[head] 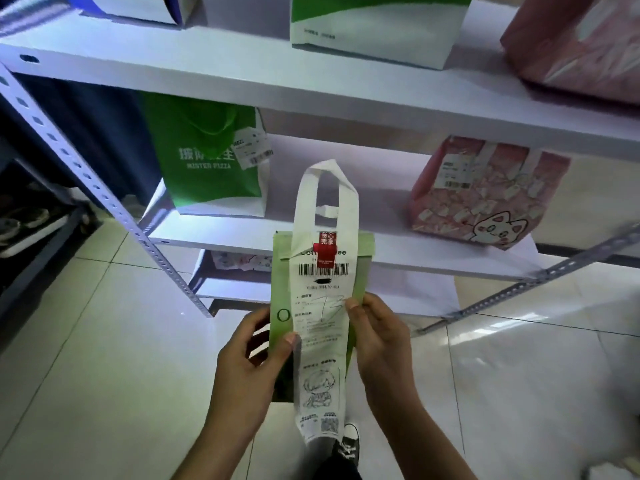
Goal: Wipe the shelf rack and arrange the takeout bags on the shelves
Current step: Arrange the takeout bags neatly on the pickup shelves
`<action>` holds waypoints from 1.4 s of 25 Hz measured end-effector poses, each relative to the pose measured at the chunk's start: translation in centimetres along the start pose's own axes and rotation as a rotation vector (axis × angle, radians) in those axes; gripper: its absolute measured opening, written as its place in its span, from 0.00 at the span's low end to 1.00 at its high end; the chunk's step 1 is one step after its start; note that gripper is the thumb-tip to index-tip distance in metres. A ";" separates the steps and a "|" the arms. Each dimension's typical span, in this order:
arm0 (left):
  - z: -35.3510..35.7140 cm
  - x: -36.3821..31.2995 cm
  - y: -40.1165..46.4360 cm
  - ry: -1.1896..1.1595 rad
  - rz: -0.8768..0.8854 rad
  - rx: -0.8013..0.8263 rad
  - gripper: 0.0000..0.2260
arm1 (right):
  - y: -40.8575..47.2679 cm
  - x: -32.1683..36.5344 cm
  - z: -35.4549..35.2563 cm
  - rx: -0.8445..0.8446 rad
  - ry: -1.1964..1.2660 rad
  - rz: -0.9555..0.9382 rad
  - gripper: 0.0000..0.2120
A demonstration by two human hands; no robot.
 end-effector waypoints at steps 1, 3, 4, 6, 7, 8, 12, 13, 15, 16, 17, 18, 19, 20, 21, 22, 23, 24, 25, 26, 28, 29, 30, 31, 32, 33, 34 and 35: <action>0.8 -0.6 1.0 0.004 0.031 0.026 0.15 | 1.5 0.3 -0.2 -0.022 0.031 0.010 0.11; 2.4 -2.1 3.7 0.011 0.095 0.052 0.16 | 5.3 1.2 -0.6 -0.057 0.083 0.018 0.10; 3.2 -2.9 5.3 0.007 0.135 0.072 0.16 | 7.3 1.8 -0.6 -0.069 0.094 0.005 0.09; 5.3 -4.4 8.7 0.012 0.214 0.118 0.15 | 11.3 2.8 -1.1 -0.106 0.135 -0.028 0.08; 6.2 -5.1 10.3 0.003 0.244 0.130 0.16 | 13.1 3.3 -1.3 -0.120 0.167 -0.051 0.08; 7.1 -5.6 11.8 -0.011 0.266 0.139 0.16 | 14.8 3.7 -1.6 -0.131 0.190 -0.074 0.07; 9.7 -5.5 16.7 -0.041 0.315 0.122 0.17 | 19.6 4.1 -2.3 -0.118 0.168 -0.132 0.06; 10.1 -5.2 17.9 -0.050 0.322 0.118 0.18 | 20.5 3.9 -2.3 -0.103 0.172 -0.129 0.05; 10.9 -4.2 20.1 -0.050 0.353 0.126 0.19 | 22.2 3.2 -2.3 -0.067 0.202 -0.138 0.06; 11.3 -3.9 21.1 -0.055 0.375 0.130 0.19 | 23.1 2.9 -2.3 -0.049 0.220 -0.163 0.07; 11.7 -3.7 21.9 -0.070 0.401 0.136 0.18 | 24.0 2.7 -2.4 -0.037 0.245 -0.190 0.09; 11.9 -3.7 22.6 -0.089 0.427 0.140 0.18 | 24.8 2.6 -2.6 -0.037 0.268 -0.210 0.11; 12.2 -3.8 23.1 -0.107 0.451 0.147 0.18 | 25.4 2.5 -2.8 -0.041 0.278 -0.228 0.12; 12.4 -3.8 23.6 -0.116 0.475 0.153 0.17 | 25.9 2.1 -3.0 -0.050 0.271 -0.254 0.12; 12.6 -3.7 24.1 -0.119 0.495 0.159 0.17 | 26.2 1.8 -3.1 -0.049 0.251 -0.285 0.12; 12.8 -3.4 24.4 -0.114 0.516 0.163 0.17 | 26.3 1.3 -3.1 -0.031 0.217 -0.316 0.11; 12.8 -2.8 24.7 -0.103 0.543 0.162 0.16 | 26.2 0.5 -2.9 -0.011 0.187 -0.343 0.10; 12.6 -2.0 24.9 -0.087 0.570 0.164 0.15 | 26.2 -0.4 -2.7 0.007 0.166 -0.368 0.10; 12.3 -1.0 25.2 -0.071 0.598 0.168 0.15 | 26.2 -1.7 -2.7 0.015 0.163 -0.391 0.09; 11.8 0.1 25.5 -0.056 0.617 0.168 0.14 | 26.2 -2.8 -2.7 0.018 0.177 -0.409 0.09; 10.9 2.2 26.3 -0.032 0.651 0.165 0.16 | 26.1 -4.7 -3.0 0.009 0.204 -0.445 0.09; 10.8 3.1 26.7 -0.031 0.651 0.190 0.17 | 26.0 -5.6 -3.2 -0.005 0.199 -0.465 0.09; 10.7 4.2 26.8 -0.041 0.644 0.226 0.18 | 25.8 -6.7 -3.4 -0.023 0.184 -0.485 0.08; 10.6 5.0 26.6 -0.063 0.644 0.252 0.18 | 25.7 -7.6 -3.4 -0.040 0.168 -0.495 0.08; 10.5 5.7 26.3 -0.073 0.644 0.264 0.18 | 25.5 -8.3 -3.4 -0.053 0.148 -0.493 0.09; 10.5 6.1 26.0 -0.067 0.642 0.271 0.19 | 25.3 -8.9 -3.5 -0.067 0.127 -0.488 0.10; 10.6 6.3 25.7 -0.055 0.640 0.277 0.19 | 25.1 -9.2 -3.6 -0.085 0.106 -0.485 0.10; 10.6 6.3 25.5 -0.043 0.635 0.279 0.19 | 25.0 -9.3 -3.7 -0.097 0.081 -0.482 0.10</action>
Point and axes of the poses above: each hand's wrist, its own y-axis towards the middle knuckle, its own z-axis out of the palm, x = y × z, the point moved 6 cm from there along y, towards the middle knuckle, and after that the axes turned 1 degree about -x, right-handed, at the moved point
